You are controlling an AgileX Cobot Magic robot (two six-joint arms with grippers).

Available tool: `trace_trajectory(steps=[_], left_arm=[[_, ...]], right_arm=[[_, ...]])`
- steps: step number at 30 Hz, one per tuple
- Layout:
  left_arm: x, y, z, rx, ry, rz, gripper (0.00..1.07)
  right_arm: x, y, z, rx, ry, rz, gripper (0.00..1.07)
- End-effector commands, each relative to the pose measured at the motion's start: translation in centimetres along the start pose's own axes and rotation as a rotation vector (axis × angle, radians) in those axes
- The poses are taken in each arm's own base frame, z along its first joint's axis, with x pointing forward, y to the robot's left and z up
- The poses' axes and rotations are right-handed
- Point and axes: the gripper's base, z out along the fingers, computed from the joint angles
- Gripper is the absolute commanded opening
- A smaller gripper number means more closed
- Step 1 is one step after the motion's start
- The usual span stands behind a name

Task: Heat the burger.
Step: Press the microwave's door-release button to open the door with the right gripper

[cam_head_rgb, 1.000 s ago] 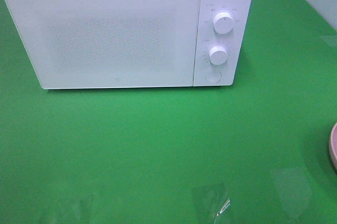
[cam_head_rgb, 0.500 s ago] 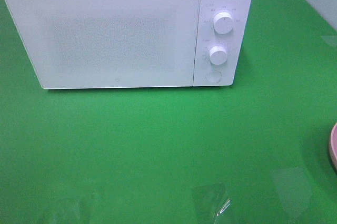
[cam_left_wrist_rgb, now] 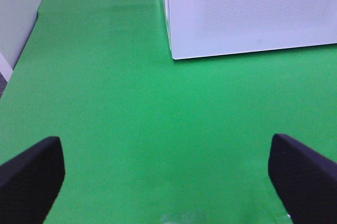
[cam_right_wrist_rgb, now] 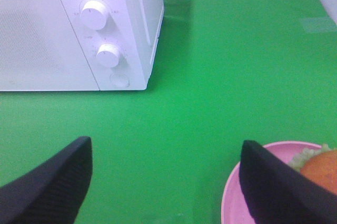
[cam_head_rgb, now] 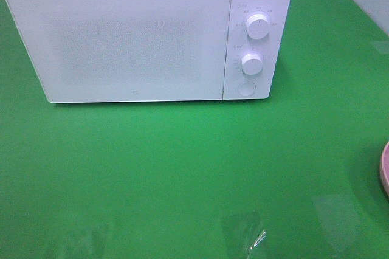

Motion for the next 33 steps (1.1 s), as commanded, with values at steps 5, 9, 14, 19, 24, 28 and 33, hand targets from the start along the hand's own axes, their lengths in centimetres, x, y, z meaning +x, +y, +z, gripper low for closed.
trace_trajectory(steps=[5,9,14,19,24,28,33], left_arm=[[0.1,0.0,0.0,-0.001,-0.002,-0.002,0.98],[0.1,0.0,0.0,-0.001,-0.002,-0.002,0.98],[0.1,0.0,0.0,-0.001,-0.002,-0.002,0.98],[0.1,0.0,0.0,-0.001,-0.002,-0.002,0.98],[0.1,0.0,0.0,-0.001,-0.002,-0.002,0.98],[0.1,0.0,0.0,-0.001,-0.002,-0.002,0.98],[0.1,0.0,0.0,-0.001,-0.002,-0.002,0.98]], right_arm=[[-1.2,-0.1,1.9,0.009,-0.081,-0.015,0.76],[-1.9,-0.2,3.7,0.013,-0.109,-0.013,0.76],[-2.3,-0.2,5.2,0.017,-0.113,-0.012,0.76],[-2.5,-0.3,6.4,0.021,-0.119,-0.012,0.76],[-2.3,-0.5,8.0,0.024,-0.173,-0.012,0.76],[-1.6,-0.7,9.1,0.028,-0.215,-0.010,0.76],[-1.0,-0.9,10.4,0.036,-0.269,-0.020,0.76]])
